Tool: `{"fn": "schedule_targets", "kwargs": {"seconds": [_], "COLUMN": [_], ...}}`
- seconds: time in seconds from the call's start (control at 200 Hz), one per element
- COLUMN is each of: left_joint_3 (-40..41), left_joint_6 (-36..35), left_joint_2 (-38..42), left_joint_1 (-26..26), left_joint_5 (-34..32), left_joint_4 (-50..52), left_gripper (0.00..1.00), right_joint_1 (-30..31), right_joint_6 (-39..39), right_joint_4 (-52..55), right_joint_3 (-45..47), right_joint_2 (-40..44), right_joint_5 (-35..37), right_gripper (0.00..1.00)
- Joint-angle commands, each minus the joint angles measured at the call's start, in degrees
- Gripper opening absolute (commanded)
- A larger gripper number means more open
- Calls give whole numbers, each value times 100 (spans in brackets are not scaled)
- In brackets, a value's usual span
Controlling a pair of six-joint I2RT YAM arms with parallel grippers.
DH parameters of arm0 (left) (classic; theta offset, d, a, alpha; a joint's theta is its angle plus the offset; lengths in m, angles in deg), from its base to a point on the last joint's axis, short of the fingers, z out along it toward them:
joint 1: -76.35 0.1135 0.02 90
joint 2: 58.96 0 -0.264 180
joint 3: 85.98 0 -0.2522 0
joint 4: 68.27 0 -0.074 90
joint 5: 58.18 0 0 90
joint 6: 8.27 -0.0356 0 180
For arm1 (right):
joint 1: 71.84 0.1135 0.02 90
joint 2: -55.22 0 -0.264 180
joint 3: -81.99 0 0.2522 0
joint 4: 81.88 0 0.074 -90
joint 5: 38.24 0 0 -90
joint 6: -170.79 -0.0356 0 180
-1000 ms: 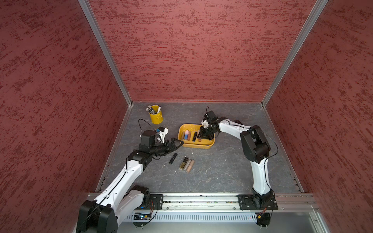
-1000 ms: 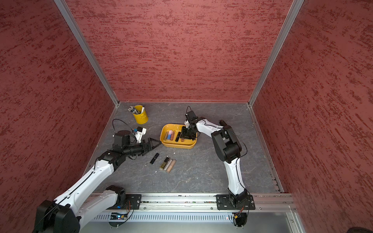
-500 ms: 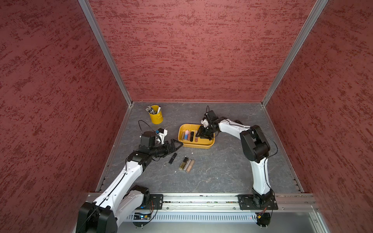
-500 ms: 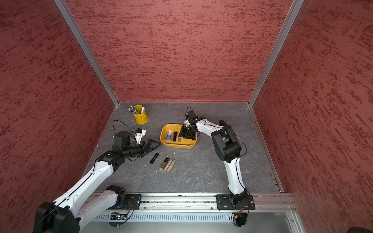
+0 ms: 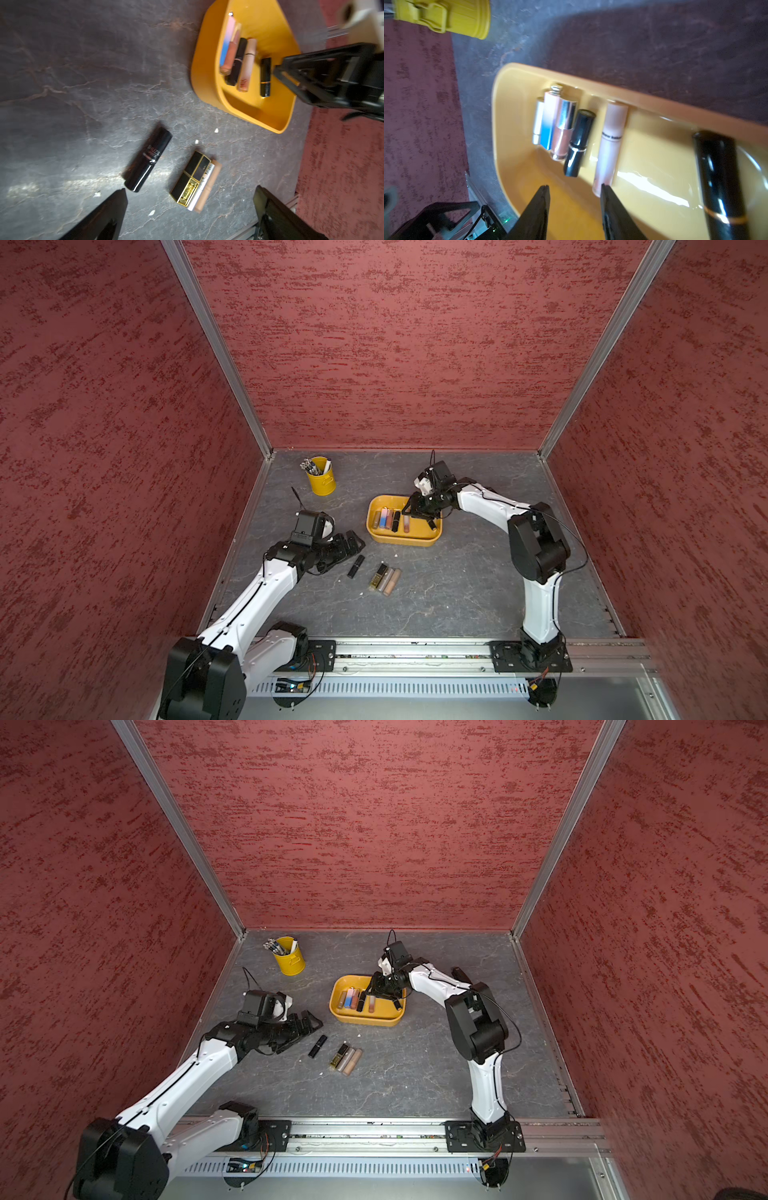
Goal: Put the lipstick into the storage box
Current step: Place the lipstick in the storage box, then pick up the lipstick at the center of the board.
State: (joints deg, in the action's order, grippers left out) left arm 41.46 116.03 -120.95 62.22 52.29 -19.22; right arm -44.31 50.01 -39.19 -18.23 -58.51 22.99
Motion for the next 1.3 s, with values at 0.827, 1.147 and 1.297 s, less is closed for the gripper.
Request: {"fn": "schedule_targets", "kwargs": {"seconds": [0.827,1.147,1.297], "left_joint_3": [-1848,-1692,-1779], "left_joint_6": [-1272,-1292,-1355], "left_joint_2": [-2877,-3135,-3385], "left_joint_1": [-1205,-1267,-1294], "left_joint_5": [-2200,-1851,-1808], "left_joint_4": [1430,1132,1042], "left_gripper": [74,66,65], "right_joint_1": [-44,-44,-38], "right_joint_6": [292,262,249], "right_joint_4": [138,104,104], "right_joint_3": [1429,1516,1583], "right_joint_2": [2153,2219,2254], "right_joint_5": [-11,9,17], "right_gripper": [45,45,45]}}
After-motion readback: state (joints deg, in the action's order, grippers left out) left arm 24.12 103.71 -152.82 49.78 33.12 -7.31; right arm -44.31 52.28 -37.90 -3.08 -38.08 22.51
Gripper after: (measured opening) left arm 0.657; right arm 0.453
